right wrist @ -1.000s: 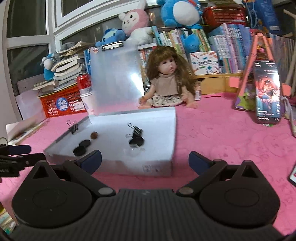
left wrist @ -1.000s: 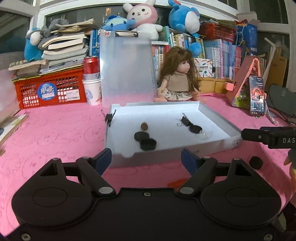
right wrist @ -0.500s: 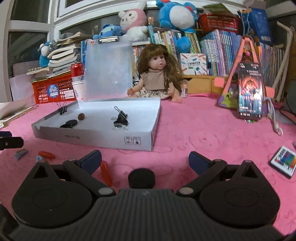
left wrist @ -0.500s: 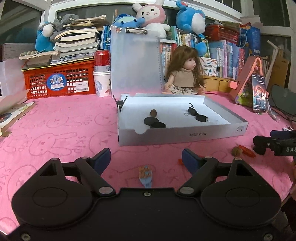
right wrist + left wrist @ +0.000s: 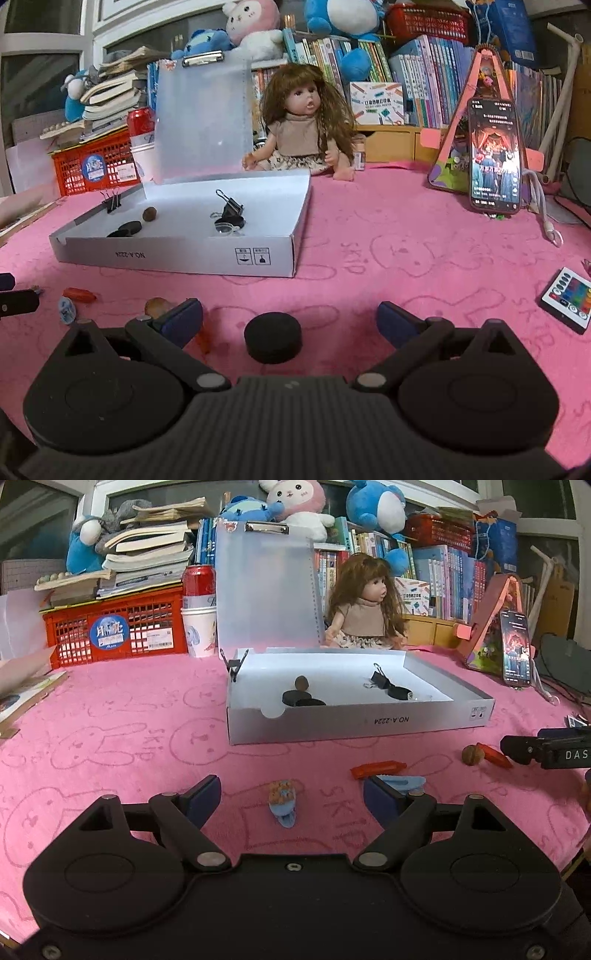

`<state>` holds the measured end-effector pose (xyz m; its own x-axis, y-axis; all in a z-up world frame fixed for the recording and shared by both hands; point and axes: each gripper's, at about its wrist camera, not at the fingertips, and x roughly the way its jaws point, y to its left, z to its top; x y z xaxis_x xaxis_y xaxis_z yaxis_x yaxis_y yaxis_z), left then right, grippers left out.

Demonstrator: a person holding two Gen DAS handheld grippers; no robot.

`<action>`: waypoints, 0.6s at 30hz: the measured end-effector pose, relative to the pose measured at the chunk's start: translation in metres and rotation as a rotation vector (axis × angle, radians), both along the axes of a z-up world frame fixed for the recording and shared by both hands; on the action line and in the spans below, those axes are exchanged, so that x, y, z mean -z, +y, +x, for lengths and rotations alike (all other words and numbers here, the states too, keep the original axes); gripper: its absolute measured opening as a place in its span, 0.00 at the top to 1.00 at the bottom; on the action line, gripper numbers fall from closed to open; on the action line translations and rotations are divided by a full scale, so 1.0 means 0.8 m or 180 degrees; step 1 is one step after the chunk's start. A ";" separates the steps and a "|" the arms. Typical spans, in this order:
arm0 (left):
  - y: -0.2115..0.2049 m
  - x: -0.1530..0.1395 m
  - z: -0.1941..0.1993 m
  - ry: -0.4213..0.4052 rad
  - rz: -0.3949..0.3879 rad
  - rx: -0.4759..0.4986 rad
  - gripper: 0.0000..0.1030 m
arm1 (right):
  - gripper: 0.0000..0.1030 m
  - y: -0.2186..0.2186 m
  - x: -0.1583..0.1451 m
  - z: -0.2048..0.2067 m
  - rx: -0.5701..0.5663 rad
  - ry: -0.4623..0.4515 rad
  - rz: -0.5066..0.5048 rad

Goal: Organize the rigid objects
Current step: 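Close the right tool on the black disc while the left tool grasps the blue hair clip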

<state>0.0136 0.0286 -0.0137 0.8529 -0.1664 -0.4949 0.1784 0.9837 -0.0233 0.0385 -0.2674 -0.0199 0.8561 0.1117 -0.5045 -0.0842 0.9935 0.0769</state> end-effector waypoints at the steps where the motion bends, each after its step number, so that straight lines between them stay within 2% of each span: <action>1: 0.000 0.001 0.001 0.0015 -0.0001 -0.0006 0.19 | 0.00 0.000 0.000 0.001 0.0011 0.0025 0.0010; 5: 0.001 0.005 0.005 0.0071 -0.0023 -0.0029 0.19 | 0.00 -0.005 0.001 0.006 0.0047 0.0098 0.0082; 18: -0.001 0.011 0.007 0.0066 0.0057 -0.0040 0.19 | 0.00 -0.003 0.000 0.008 0.0025 0.0134 0.0035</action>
